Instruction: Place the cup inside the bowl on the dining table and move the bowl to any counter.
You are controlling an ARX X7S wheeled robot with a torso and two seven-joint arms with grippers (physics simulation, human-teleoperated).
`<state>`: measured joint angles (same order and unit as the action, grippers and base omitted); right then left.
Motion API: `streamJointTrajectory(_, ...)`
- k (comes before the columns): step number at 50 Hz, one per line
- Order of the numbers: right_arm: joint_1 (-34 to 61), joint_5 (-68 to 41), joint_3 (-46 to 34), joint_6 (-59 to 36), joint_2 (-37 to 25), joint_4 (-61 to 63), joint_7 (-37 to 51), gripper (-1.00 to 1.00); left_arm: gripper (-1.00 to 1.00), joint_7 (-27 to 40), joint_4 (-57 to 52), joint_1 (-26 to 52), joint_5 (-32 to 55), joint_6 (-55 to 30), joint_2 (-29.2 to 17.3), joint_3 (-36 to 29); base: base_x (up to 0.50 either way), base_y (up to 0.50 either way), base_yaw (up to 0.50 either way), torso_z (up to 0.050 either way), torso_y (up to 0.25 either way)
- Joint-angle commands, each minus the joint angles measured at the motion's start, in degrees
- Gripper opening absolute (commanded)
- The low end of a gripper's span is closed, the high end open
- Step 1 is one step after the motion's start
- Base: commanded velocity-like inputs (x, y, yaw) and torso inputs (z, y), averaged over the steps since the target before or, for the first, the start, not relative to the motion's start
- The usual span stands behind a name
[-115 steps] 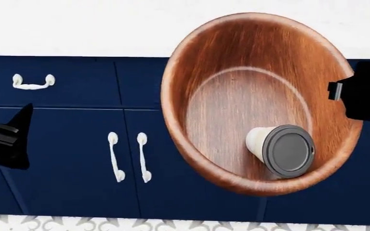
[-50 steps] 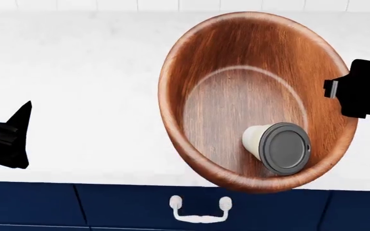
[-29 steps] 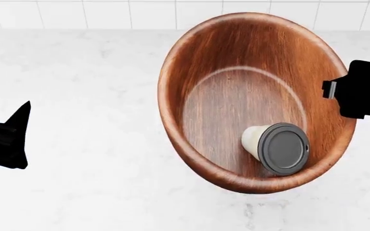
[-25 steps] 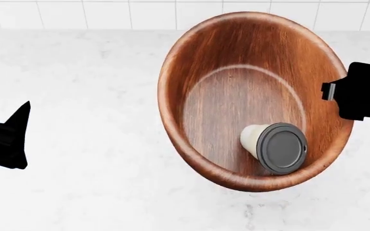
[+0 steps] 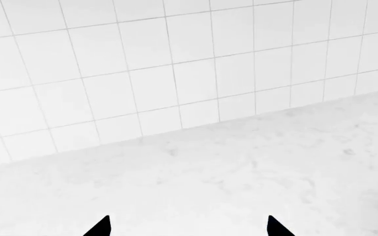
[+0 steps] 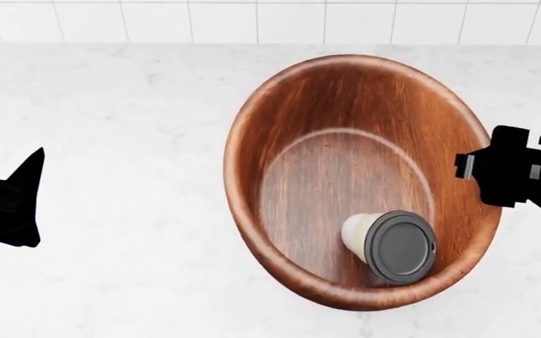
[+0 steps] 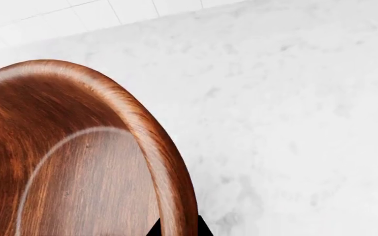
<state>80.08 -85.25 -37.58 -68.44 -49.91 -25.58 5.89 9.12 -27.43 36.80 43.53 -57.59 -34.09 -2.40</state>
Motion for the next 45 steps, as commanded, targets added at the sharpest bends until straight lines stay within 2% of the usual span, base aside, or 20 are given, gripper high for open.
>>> streamJointTrajectory(1,-2.27,-1.82,1.49,1.87,0.29,-0.3,0.08,-1.0,1.0,-0.62,0.76,-0.45,-2.33,1.94,-0.3,-1.19,0.0,0.0,0.0,0.0,0.0)
streamJointTrajectory(17,-8.28,-3.18,1.56,3.91,0.11,1.02,0.12,-1.0,1.0,-0.67,0.58,-0.74,-1.92,2.14,-0.75,-0.88,0.0,0.0,0.0,0.001,0.001)
streamJointTrajectory(45,-10.24,0.44,-1.62,5.61,2.9,-2.03,-3.22,-1.0,1.0,-0.61,0.86,-1.92,-1.8,3.29,-1.12,-0.38,0.0,0.0,0.0,0.0,0.0)
